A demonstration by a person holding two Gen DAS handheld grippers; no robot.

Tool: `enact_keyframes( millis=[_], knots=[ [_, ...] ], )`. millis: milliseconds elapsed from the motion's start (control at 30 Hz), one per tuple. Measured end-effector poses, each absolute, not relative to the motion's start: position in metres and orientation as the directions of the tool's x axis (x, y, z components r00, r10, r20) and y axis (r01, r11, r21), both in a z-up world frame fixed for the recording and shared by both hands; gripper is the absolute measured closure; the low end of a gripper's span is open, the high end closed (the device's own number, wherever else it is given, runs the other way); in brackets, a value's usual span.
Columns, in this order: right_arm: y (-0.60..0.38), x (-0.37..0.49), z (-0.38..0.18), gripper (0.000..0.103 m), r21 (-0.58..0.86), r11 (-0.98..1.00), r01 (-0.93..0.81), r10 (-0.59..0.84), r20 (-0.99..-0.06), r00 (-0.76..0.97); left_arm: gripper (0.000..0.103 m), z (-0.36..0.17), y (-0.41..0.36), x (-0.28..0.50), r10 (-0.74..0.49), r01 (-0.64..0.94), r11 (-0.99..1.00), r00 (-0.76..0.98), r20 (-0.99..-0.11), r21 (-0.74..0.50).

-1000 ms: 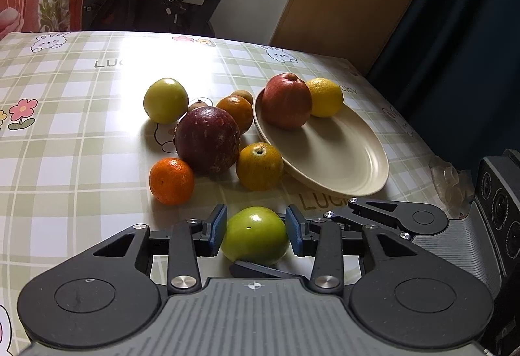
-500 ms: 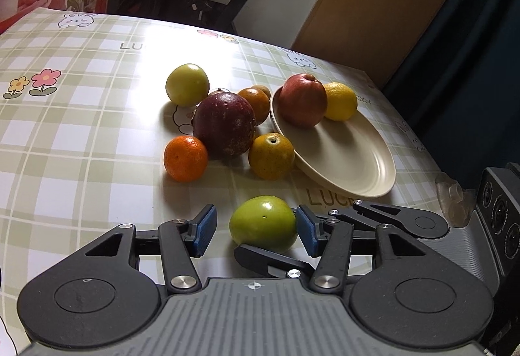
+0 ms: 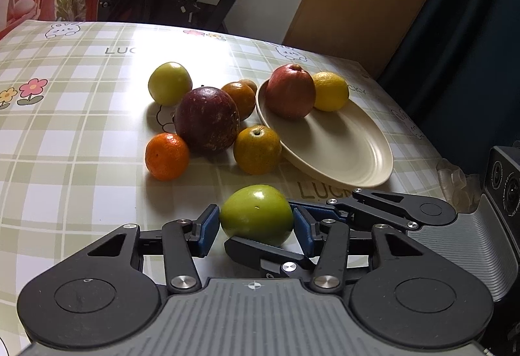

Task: Organize fruits
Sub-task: 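Lift the green apple with the left tool toward the cream plate, then lower the green apple onto the cream plate and open the left tool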

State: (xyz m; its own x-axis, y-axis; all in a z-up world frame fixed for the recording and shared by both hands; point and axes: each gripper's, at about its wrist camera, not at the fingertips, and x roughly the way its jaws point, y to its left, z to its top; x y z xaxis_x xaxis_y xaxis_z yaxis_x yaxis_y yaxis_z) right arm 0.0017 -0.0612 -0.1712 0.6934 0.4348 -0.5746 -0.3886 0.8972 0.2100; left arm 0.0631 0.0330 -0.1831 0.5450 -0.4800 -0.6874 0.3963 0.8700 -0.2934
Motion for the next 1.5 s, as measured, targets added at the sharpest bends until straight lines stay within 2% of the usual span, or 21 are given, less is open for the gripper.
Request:
enact_keyframes(
  millis=[300, 567, 967, 1133, 1500],
  knots=[
    [-0.088, 0.007, -0.150, 0.053, 0.203, 0.915, -0.348, 0.402, -0.510, 0.760, 0.051, -0.156, 0.008, 0.080, -0.504, 0.446, 0.852, 0.553, -0.663, -0.276],
    [-0.140, 0.023, -0.133, 0.053, 0.206, 0.943, -0.260, 0.329, -0.473, 0.818, 0.051, -0.133, -0.049, 0.115, -0.544, 0.522, 0.812, 0.520, -0.659, -0.259],
    [-0.216, 0.049, -0.152, 0.053, 0.200, 0.974, -0.110, 0.200, -0.512, 0.835, 0.051, -0.153, -0.145, 0.161, -0.562, 0.566, 0.778, 0.433, -0.705, -0.273],
    [-0.230, 0.059, -0.161, 0.053, 0.175, 0.981, -0.082, 0.165, -0.536, 0.828, 0.052, -0.168, -0.164, 0.177, -0.565, 0.544, 0.780, 0.400, -0.722, -0.310],
    [-0.230, 0.065, -0.168, 0.053, 0.128, 0.990, -0.064, 0.125, -0.558, 0.821, 0.052, -0.181, -0.177, 0.184, -0.553, 0.554, 0.779, 0.382, -0.740, -0.296]
  ],
)
